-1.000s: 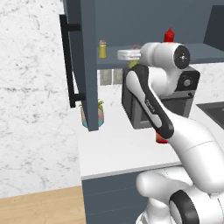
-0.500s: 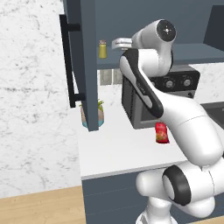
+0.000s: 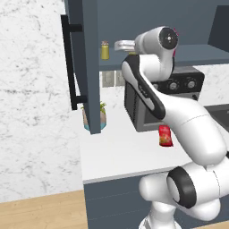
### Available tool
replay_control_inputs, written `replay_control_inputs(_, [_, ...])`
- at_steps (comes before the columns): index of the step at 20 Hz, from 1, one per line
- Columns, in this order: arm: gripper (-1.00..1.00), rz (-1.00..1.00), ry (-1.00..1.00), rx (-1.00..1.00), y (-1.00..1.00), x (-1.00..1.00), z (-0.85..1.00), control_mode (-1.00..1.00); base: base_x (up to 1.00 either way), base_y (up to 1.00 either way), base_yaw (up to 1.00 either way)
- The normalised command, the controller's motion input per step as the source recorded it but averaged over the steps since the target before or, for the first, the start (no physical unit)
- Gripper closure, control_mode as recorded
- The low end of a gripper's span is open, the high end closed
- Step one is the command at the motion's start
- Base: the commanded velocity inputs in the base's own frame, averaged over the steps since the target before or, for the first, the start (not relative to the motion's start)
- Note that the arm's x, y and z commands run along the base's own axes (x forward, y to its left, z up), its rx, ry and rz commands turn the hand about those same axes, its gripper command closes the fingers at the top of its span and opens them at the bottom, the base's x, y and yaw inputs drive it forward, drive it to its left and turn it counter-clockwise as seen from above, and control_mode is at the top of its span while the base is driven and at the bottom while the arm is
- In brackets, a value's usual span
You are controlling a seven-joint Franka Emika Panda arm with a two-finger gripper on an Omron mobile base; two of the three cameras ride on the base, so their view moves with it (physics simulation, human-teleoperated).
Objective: Put the shaker and condiment bottle from the counter next to their counterparts in the cabinet.
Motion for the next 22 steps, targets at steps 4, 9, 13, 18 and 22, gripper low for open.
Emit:
replay_control_inputs(4, [1.0,0.0,-0.04,0.0,-0.14,0.39,0.0,-1.0,0.0,0.0,0.0])
replay_control_inputs(9, [1.0,0.0,0.0,0.0,-0.04,0.42,0.0,-1.0,0.0,0.0,0.0])
replay_control_inputs(13, [1.0,-0.04,0.0,0.0,0.0,0.4,0.0,-1.0,0.0,0.0,0.0])
replay_control_inputs(18, [1.0,-0.04,0.02,0.0,0.02,0.27,0.0,-1.0,0.0,0.0,0.0])
replay_control_inputs(22, [1.0,-0.05,0.0,0.0,0.08,0.33,0.0,-1.0,0.0,0.0,0.0])
